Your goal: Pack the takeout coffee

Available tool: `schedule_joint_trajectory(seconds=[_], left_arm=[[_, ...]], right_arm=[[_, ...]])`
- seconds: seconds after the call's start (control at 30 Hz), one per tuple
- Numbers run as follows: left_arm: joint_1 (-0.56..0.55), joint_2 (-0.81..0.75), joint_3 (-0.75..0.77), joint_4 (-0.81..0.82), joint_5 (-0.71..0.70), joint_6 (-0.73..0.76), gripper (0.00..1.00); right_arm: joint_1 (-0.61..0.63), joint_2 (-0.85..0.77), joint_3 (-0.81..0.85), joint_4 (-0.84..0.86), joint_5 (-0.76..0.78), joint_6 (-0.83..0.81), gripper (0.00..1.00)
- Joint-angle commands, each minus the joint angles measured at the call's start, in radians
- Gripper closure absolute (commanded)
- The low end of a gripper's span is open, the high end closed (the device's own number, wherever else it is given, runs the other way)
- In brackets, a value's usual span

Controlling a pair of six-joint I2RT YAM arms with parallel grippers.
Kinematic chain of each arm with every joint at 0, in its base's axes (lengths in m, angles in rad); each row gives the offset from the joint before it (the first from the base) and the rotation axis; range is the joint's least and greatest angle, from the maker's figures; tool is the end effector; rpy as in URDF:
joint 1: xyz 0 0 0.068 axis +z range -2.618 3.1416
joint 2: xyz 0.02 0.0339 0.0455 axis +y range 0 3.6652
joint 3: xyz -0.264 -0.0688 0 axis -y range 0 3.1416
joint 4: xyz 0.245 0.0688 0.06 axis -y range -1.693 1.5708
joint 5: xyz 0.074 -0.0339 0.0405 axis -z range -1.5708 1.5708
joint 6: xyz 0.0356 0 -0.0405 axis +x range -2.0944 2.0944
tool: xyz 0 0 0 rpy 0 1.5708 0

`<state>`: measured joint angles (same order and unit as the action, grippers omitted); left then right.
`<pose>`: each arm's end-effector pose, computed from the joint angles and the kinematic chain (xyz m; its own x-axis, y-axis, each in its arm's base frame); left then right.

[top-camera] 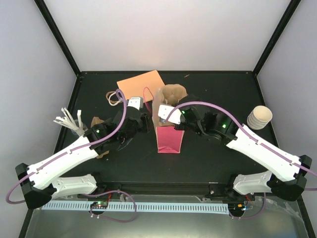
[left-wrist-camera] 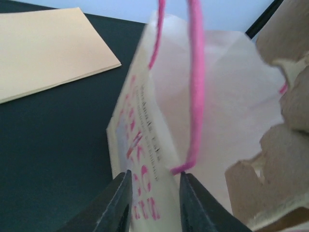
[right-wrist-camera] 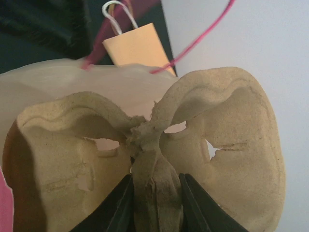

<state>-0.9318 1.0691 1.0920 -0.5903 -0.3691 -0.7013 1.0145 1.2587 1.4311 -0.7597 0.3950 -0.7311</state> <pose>0.1457 -0.1746 0.3529 -0.6108 -0.1869 -0.7694 0.2265 0.8899 -0.3960 0.1484 0.2127 0.4067 0.1926 -0.8574 -0.4773 -0.6530 0.2511 -0.7145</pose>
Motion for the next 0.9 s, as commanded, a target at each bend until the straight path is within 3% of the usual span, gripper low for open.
schedule_joint_trajectory(seconds=[0.0, 0.17, 0.3, 0.53, 0.87], left_arm=[[-0.007, -0.013, 0.046, -0.013, -0.015, 0.039, 0.75], [-0.007, -0.036, 0.041, -0.012, 0.034, 0.049, 0.91], [-0.007, -0.042, 0.040, -0.029, 0.055, 0.040, 0.98], [-0.009, -0.044, 0.043, -0.042, 0.094, 0.027, 0.98], [-0.004, -0.075, 0.036, -0.015, 0.062, 0.080, 0.92]], right_arm=[[0.017, 0.012, 0.037, -0.154, -0.039, 0.062, 0.74], [0.021, 0.006, 0.072, -0.204, -0.112, 0.112, 0.74], [0.022, 0.022, 0.125, -0.259, -0.146, 0.182, 0.73], [0.021, 0.068, 0.208, -0.368, -0.203, 0.303, 0.73], [0.021, 0.036, 0.189, -0.423, -0.251, 0.317, 0.72]])
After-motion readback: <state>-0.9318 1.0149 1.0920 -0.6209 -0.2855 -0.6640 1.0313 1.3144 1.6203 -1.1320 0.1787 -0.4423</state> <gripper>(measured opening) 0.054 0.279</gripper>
